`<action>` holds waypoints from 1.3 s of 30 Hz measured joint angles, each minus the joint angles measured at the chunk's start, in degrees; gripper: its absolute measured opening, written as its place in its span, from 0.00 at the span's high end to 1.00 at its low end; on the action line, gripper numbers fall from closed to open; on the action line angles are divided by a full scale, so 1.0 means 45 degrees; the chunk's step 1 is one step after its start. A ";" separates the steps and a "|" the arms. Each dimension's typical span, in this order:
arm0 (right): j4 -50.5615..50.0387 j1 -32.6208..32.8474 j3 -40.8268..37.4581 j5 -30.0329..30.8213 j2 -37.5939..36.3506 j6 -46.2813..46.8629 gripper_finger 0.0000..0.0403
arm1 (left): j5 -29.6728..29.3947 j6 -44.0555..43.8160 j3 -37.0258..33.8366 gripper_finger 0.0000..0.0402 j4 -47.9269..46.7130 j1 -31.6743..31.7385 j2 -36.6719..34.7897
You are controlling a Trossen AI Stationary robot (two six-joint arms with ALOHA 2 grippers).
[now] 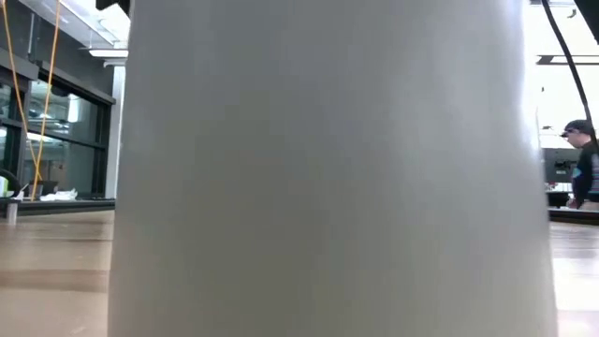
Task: Pick and place slides into the shelf
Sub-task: Put the gray slipper on the shelf
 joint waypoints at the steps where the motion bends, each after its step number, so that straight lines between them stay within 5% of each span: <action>1: -0.0005 0.0005 -0.0002 -0.0005 0.0000 -0.0015 1.00 | 0.0006 -0.0077 0.0116 0.96 -0.0174 0.0000 0.0054; 14: 0.0029 0.0029 -0.0002 -0.0965 0.0000 0.0008 1.00 | -0.0906 -0.0623 0.2799 0.96 -0.2681 -0.0920 0.0149; 39: -0.0053 0.0636 -0.0012 -0.0895 0.0019 0.0251 1.00 | -0.0833 -0.2887 0.2855 0.96 -0.5879 -0.1124 0.0958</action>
